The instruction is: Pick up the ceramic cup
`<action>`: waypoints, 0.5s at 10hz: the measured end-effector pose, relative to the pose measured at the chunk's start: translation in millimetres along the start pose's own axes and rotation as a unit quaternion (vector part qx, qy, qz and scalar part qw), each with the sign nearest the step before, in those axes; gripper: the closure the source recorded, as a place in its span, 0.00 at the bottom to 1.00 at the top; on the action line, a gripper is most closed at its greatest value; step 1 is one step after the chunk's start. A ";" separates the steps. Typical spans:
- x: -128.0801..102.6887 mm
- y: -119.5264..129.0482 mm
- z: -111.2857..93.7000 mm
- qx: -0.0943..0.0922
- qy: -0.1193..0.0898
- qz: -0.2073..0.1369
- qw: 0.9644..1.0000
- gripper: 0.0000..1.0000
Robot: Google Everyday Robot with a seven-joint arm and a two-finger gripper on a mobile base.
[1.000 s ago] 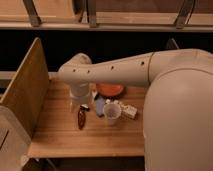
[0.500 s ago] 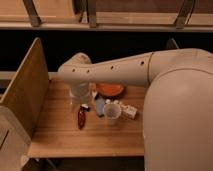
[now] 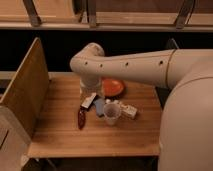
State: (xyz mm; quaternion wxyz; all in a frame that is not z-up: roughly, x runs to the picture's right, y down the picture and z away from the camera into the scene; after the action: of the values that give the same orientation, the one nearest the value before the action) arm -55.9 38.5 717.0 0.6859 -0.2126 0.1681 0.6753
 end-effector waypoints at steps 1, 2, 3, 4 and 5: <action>-1.3 -7.3 10.9 -0.012 0.004 0.016 1.000 0.35; 0.1 -9.0 19.8 -0.018 0.012 0.025 0.999 0.35; 3.6 -11.3 31.2 -0.022 0.025 0.034 0.999 0.35; 7.6 -13.8 43.7 -0.024 0.041 0.046 0.998 0.35; 10.2 -17.0 50.5 -0.022 0.052 0.052 0.997 0.35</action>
State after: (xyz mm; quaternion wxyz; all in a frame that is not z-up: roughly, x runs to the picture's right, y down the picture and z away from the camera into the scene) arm -41.5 73.4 755.9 0.6356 -0.2534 0.1996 0.7014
